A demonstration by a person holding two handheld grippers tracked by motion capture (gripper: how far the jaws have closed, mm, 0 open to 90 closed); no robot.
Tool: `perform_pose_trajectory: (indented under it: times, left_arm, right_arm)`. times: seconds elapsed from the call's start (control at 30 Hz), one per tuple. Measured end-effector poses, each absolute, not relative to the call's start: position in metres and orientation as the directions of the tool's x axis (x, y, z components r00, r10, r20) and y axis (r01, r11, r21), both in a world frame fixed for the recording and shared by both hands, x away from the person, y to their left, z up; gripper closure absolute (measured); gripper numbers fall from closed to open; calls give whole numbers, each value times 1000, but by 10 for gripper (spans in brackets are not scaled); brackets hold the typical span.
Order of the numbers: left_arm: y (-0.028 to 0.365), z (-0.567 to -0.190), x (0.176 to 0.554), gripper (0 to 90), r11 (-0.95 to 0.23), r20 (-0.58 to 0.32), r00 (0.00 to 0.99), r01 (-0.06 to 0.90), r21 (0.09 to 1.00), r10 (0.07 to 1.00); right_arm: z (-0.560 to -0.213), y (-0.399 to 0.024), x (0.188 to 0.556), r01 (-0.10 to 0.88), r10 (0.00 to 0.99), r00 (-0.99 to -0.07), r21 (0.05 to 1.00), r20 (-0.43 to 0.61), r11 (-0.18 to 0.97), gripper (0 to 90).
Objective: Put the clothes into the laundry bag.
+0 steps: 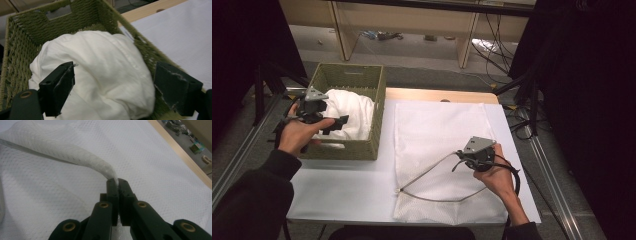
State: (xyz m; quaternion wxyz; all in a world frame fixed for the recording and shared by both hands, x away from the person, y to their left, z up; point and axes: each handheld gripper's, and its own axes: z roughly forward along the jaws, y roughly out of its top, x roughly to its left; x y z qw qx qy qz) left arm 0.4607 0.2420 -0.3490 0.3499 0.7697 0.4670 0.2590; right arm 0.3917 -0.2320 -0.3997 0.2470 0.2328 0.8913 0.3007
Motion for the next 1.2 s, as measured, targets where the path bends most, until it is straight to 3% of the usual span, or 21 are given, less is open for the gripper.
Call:
perform_pose_trajectory:
  times: [0.1,0.17,0.47,0.6,0.73,0.8,0.9,0.93,1.0,1.03,1.07,1.13,1.2]
  left_arm:
    - [248,-358,489,167,-306,80,376,592,746,923]
    - [252,-365,508,164,-259,38,342,629,733,939]
    - [262,-396,547,149,-193,-29,285,717,670,958]
    - [262,-410,557,111,-221,-46,320,745,630,946]
    - [260,-422,563,0,-216,-88,344,748,628,935]
    - [260,-429,564,0,-263,-91,393,753,603,915]
    - [255,-433,569,0,-237,-127,380,770,592,916]
    - [253,-435,570,13,-254,-126,394,772,582,910]
    - [247,-436,569,237,-294,-71,410,754,588,909]
    - [245,-435,568,381,-285,-88,413,750,596,906]
    - [244,-433,567,465,-284,-101,425,745,603,900]
    - [242,-428,565,543,-283,-142,460,730,622,876]
    - [241,-420,562,551,-304,-167,510,710,635,844]
  right_arm:
    - [-398,-233,392,259,562,-771,660,-298,705,896]
    - [-398,-233,394,244,546,-779,653,-309,717,896]
    - [-404,-234,394,252,533,-797,644,-285,722,895]
    - [-403,-232,394,238,527,-801,657,-284,715,895]
    - [-405,-229,393,230,511,-814,653,-278,721,895]
    - [-405,-229,393,232,511,-813,650,-279,724,895]
    - [-405,-229,394,232,513,-812,654,-277,720,895]
    - [-406,-228,392,246,525,-808,657,-267,712,895]
    - [-406,-228,393,226,504,-817,650,-279,726,895]
    - [-406,-227,393,226,503,-818,648,-280,727,896]
    - [-406,-226,394,227,503,-819,647,-278,728,896]
    - [-405,-226,394,220,499,-819,649,-283,728,896]
    - [-405,-226,394,219,493,-824,646,-279,731,896]
